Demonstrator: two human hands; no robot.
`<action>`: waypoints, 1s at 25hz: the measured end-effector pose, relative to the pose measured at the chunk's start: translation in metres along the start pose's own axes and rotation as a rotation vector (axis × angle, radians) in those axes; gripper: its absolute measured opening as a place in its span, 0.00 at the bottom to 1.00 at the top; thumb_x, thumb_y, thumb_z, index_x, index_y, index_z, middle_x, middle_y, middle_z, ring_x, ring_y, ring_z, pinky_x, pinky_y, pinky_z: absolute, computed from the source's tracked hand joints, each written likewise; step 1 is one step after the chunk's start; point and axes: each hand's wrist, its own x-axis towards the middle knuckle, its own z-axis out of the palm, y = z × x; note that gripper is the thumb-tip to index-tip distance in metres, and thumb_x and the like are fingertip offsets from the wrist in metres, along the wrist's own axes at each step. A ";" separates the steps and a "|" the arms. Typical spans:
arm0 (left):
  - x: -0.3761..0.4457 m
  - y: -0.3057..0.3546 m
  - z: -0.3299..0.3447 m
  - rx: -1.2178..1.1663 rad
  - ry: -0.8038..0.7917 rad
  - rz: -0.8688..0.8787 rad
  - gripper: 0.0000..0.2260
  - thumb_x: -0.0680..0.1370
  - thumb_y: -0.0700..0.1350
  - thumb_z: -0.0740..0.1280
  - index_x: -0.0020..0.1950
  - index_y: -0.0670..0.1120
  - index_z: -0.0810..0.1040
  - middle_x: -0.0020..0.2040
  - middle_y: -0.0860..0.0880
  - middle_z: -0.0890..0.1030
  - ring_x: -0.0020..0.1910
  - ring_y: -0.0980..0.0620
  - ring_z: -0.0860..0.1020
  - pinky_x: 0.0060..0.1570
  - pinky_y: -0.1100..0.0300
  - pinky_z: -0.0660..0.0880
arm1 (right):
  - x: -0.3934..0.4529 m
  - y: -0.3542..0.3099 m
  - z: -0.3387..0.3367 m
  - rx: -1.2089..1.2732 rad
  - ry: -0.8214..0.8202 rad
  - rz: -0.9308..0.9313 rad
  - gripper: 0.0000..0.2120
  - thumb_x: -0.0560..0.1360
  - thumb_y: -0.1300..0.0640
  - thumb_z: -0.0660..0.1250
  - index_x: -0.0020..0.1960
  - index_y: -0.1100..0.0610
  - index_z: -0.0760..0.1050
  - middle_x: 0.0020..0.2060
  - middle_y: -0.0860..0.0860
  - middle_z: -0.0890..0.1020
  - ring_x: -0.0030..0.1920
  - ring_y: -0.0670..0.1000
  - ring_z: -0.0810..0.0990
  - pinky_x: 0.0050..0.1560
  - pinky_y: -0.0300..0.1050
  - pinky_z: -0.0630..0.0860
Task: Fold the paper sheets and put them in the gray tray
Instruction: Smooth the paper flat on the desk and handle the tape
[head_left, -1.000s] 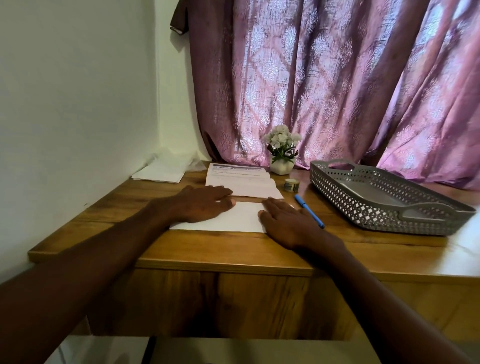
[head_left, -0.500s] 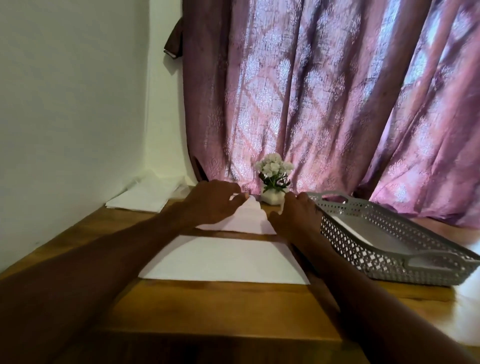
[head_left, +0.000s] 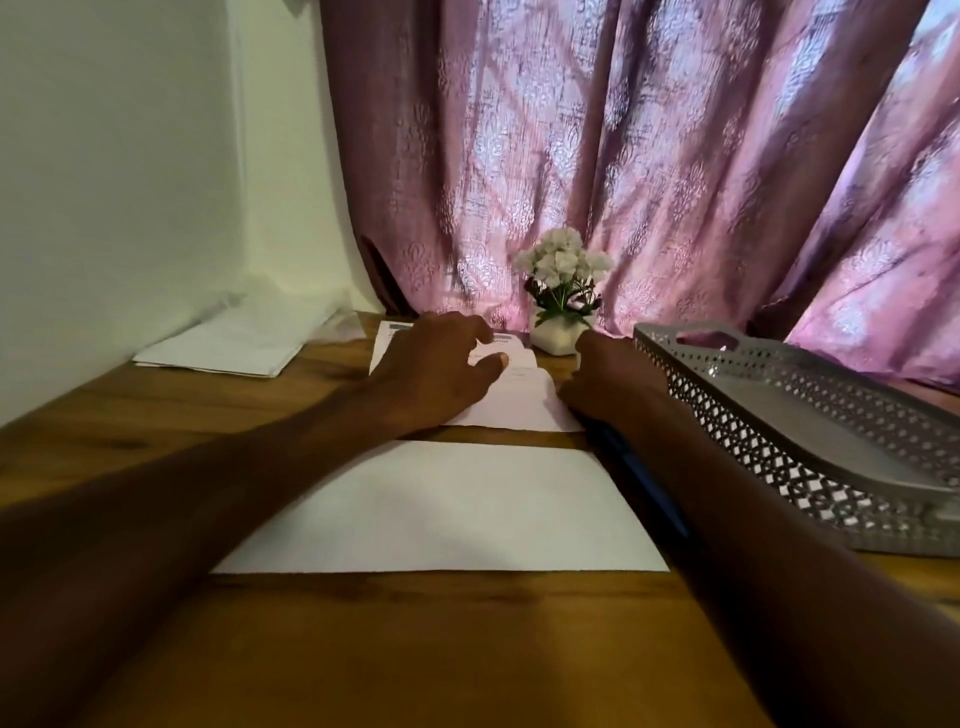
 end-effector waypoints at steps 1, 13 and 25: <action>-0.002 0.001 0.001 -0.037 -0.012 -0.012 0.18 0.81 0.58 0.68 0.66 0.49 0.80 0.61 0.49 0.83 0.60 0.48 0.78 0.62 0.48 0.76 | -0.001 0.002 0.000 0.049 0.032 -0.023 0.28 0.74 0.49 0.72 0.71 0.55 0.70 0.63 0.58 0.80 0.63 0.61 0.79 0.62 0.56 0.78; -0.002 0.008 -0.018 -0.675 0.118 -0.158 0.05 0.81 0.45 0.70 0.55 0.51 0.85 0.48 0.57 0.85 0.44 0.67 0.81 0.44 0.75 0.75 | -0.007 -0.016 0.005 1.057 0.125 -0.495 0.41 0.66 0.62 0.83 0.73 0.50 0.69 0.50 0.44 0.85 0.58 0.50 0.82 0.64 0.60 0.77; -0.003 0.014 -0.028 -0.821 0.127 -0.301 0.06 0.80 0.44 0.72 0.46 0.54 0.83 0.38 0.57 0.86 0.38 0.56 0.86 0.35 0.64 0.80 | -0.008 -0.026 0.005 1.171 0.049 -0.560 0.41 0.69 0.75 0.75 0.75 0.48 0.67 0.60 0.55 0.78 0.61 0.54 0.80 0.55 0.59 0.83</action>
